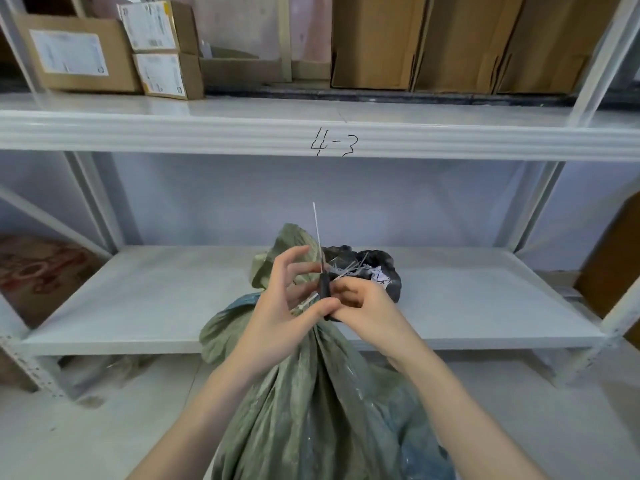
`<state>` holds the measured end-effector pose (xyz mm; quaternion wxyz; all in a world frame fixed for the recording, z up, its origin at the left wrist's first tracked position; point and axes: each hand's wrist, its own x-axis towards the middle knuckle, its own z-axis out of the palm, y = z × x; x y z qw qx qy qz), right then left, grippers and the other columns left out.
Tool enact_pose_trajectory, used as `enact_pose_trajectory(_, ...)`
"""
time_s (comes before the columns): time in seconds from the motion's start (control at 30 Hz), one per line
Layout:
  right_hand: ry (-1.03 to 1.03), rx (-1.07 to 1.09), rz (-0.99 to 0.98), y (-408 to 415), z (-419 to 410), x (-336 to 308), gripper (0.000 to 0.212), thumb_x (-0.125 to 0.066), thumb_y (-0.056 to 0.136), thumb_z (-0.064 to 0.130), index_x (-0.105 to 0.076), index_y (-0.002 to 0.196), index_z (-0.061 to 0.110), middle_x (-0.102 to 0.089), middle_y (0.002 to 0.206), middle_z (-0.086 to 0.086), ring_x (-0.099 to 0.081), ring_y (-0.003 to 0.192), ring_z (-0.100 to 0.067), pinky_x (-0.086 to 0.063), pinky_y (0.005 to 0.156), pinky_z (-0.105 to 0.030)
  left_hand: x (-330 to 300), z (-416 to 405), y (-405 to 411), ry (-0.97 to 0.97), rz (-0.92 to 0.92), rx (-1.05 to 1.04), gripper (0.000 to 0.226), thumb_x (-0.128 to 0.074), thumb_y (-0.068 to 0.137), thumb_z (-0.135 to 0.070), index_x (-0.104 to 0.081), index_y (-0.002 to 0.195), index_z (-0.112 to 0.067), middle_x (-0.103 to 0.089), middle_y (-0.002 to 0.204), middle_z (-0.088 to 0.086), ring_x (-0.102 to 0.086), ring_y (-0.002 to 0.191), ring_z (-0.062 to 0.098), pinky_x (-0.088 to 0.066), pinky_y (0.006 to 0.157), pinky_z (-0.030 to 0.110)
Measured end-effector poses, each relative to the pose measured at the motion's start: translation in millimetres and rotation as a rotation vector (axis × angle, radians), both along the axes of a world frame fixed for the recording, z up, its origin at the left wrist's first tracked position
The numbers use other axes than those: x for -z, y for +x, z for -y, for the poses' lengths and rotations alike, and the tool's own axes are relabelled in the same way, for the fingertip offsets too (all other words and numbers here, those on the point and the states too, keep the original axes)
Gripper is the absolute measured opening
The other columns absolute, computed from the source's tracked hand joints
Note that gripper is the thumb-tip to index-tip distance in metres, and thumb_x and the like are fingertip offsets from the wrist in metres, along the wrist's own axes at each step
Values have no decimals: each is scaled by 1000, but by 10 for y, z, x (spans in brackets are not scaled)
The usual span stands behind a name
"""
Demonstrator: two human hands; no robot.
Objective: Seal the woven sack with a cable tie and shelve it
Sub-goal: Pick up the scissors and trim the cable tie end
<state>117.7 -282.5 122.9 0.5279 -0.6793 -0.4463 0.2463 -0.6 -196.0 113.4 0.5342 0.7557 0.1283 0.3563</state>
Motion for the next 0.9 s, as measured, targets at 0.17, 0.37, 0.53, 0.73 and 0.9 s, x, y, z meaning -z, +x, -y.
enact_pose_trajectory(0.17, -60, -9, 51, 99, -83, 220, 9, -69, 79, 17, -60, 82, 17, -61, 74, -1, -54, 71, -13, -47, 73, -36, 65, -119, -62, 106, -136, -29, 45, -66, 76, -45, -49, 117, -34, -60, 119, -15, -60, 108, -3, -45, 90, 14)
enact_pose_trajectory(0.37, -271, 29, 344, 239, -39, 402, 52, -72, 65, 60, -51, 77, 14, -51, 66, 6, -45, 59, -11, -36, 58, -28, 111, -364, -170, 172, -108, -349, 10, -56, 92, -25, -57, 88, -33, -63, 89, -12, -62, 80, 6, -47, 63, 11)
enact_pose_trajectory(0.53, -331, 3, 497, 359, -16, 513, 46, -73, 64, 57, -45, 72, 21, -43, 65, 10, -45, 62, -15, -39, 60, -32, 224, -540, -143, 221, -188, -416, 15, -54, 91, -18, -52, 104, -25, -57, 102, -8, -56, 80, 2, -48, 69, 22)
enact_pose_trajectory(0.73, -393, -2, 589, 454, 54, 529, 40, -75, 65, 52, -51, 70, 21, -44, 60, 9, -41, 57, -10, -36, 58, -31, 298, -587, -11, 394, -319, -322, 23, -50, 95, -24, -66, 111, -20, -58, 111, -4, -56, 95, 7, -48, 85, 31)
enact_pose_trajectory(0.9, -436, 29, 609, 580, 164, 515, 43, -76, 63, 52, -55, 74, 16, -48, 57, 5, -44, 57, -16, -37, 56, -32, 336, -535, 97, 487, -389, -296, 23, -53, 94, -24, -71, 107, -21, -64, 108, -3, -58, 104, 14, -44, 90, 29)
